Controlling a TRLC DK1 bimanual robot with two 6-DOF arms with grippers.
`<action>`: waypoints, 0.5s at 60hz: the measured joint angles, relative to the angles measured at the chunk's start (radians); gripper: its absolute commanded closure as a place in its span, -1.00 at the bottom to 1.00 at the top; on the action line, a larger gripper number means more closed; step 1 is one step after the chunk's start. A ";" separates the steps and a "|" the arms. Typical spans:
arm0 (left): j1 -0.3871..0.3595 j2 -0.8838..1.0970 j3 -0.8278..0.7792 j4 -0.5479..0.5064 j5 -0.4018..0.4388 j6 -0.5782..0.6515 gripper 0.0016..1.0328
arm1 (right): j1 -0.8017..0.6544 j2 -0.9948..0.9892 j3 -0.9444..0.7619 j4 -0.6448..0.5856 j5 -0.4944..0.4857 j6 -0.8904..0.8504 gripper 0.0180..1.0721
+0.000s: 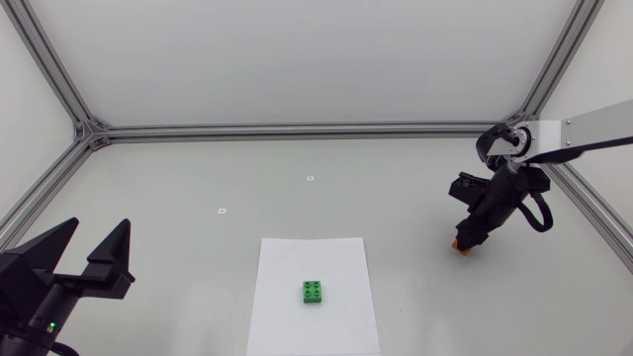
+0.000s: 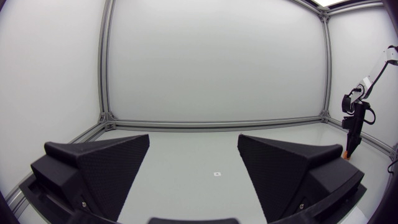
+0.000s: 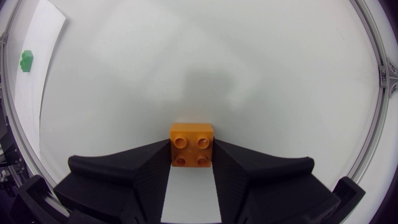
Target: Pick up the orange 2x2 brick with the right arm and stack it on top of the green 2x2 brick in the center
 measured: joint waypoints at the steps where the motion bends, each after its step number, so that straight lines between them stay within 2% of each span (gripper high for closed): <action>1: 0.000 0.000 0.000 0.000 0.000 0.000 -0.92 | 0.000 0.000 0.000 0.000 0.000 0.000 0.79; 13: 0.000 0.000 0.000 0.000 0.000 0.000 -0.92 | 0.025 -0.029 -0.009 -0.019 -0.003 0.000 0.81; 30: 0.000 0.000 0.000 0.000 0.000 0.000 -0.92 | 0.148 -0.268 -0.032 -0.101 0.001 -0.028 0.89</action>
